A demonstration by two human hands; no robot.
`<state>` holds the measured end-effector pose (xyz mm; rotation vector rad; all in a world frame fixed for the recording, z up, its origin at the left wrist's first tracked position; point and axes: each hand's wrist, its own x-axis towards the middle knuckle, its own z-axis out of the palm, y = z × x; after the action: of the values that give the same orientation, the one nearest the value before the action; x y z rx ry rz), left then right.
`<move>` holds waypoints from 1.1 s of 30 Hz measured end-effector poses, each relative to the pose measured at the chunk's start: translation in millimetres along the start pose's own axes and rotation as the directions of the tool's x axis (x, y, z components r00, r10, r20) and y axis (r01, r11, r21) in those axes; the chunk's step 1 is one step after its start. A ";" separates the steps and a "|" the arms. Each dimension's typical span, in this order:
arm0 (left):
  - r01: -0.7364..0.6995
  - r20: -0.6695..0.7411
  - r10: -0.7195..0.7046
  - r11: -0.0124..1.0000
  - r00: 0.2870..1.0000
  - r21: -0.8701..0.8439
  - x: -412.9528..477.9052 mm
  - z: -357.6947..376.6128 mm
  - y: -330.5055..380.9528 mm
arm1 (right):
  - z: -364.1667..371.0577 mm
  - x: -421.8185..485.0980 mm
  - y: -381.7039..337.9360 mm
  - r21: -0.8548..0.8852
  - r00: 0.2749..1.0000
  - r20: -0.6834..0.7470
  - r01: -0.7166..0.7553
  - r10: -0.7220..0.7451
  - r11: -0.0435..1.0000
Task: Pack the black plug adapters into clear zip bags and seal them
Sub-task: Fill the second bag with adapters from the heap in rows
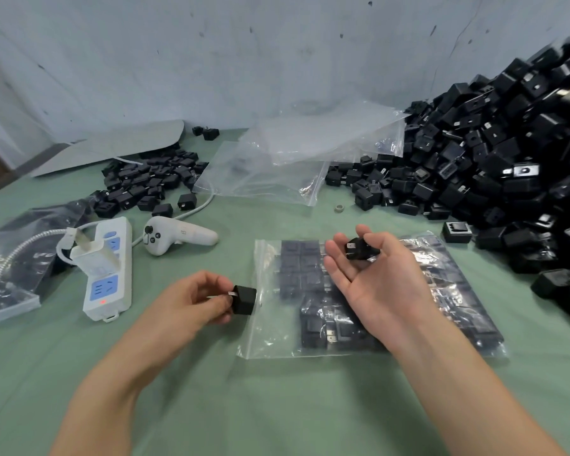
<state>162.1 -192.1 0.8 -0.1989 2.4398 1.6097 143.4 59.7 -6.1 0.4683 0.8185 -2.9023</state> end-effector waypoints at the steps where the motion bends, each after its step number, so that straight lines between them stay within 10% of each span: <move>1: 0.001 0.014 -0.001 0.999 1.000 -0.032 0.6 -0.2 -0.8 | 0.3 0.2 0.0 0.001 1.000 0.000 -0.003 0.003 1.000; 10: -0.109 0.021 0.107 0.965 0.994 0.239 1.9 16.4 -0.6 | 1.1 1.1 1.6 0.023 1.000 -0.003 -0.027 0.027 0.999; 19: 0.030 -0.007 -0.031 0.988 0.999 -0.148 0.9 21.0 3.2 | 1.0 1.5 1.6 0.036 1.000 -0.001 -0.025 0.025 0.999; 26: -0.107 0.146 0.073 0.964 0.987 0.243 5.7 15.7 -3.9 | 0.0 0.1 0.2 0.044 1.000 -0.002 -0.028 0.029 0.999; 33: -0.142 0.164 0.106 0.964 0.981 0.225 10.6 18.2 -1.7 | -0.1 0.1 0.1 0.033 1.000 -0.005 -0.024 0.024 0.999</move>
<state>154.1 -176.1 -10.2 0.1130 2.5395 1.3098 143.4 59.7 -6.3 0.4858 0.7617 -2.8974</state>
